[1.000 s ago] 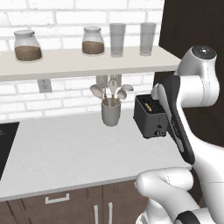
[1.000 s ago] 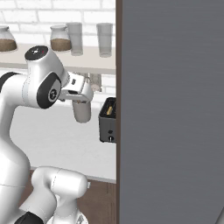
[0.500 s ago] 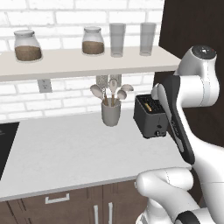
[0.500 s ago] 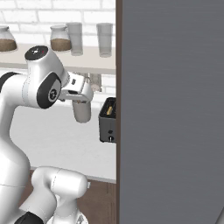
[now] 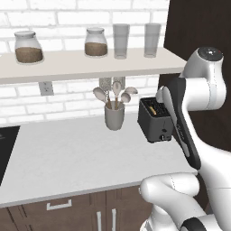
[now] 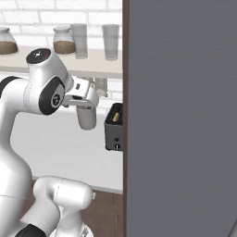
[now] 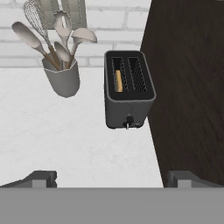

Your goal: Start the toaster. Once the lever pops up, take the bread to the plate on the dining counter.

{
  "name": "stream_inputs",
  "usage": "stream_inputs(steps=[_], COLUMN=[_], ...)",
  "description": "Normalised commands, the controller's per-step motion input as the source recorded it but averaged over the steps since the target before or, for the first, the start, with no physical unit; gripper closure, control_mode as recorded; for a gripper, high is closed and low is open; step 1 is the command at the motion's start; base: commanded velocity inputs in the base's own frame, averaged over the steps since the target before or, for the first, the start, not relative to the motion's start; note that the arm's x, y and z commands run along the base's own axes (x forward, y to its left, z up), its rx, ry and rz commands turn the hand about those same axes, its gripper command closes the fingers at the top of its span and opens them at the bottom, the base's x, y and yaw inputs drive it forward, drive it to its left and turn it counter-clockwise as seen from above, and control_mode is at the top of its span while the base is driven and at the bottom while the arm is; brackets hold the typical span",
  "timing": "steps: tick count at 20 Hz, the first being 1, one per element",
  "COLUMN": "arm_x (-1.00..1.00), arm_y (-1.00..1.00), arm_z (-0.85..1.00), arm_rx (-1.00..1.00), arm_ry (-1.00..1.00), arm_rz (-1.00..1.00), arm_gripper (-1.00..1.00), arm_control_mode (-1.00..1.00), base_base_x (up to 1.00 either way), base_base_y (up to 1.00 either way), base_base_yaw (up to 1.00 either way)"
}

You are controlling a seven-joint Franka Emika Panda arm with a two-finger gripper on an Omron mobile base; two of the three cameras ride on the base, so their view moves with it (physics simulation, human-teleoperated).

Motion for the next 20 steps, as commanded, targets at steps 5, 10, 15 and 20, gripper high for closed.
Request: stream_inputs(steps=[5,10,15,20], arm_x=[0.0,0.0,0.0,0.0], arm_y=[0.0,0.0,0.0,0.0], arm_z=[0.0,0.0,0.0,0.0], arm_rx=[0.0,0.0,0.0,0.0], arm_ry=[0.0,0.0,0.0,0.0], arm_rz=[0.0,0.0,0.0,0.0], arm_gripper=[-1.0,-1.0,-1.0,-1.0], arm_control_mode=[-1.0,-1.0,-1.0,-1.0], base_base_x=[0.0,0.0,0.0,0.0], base_base_y=[0.0,0.0,0.0,0.0], base_base_yaw=[0.0,0.0,0.0,0.0])
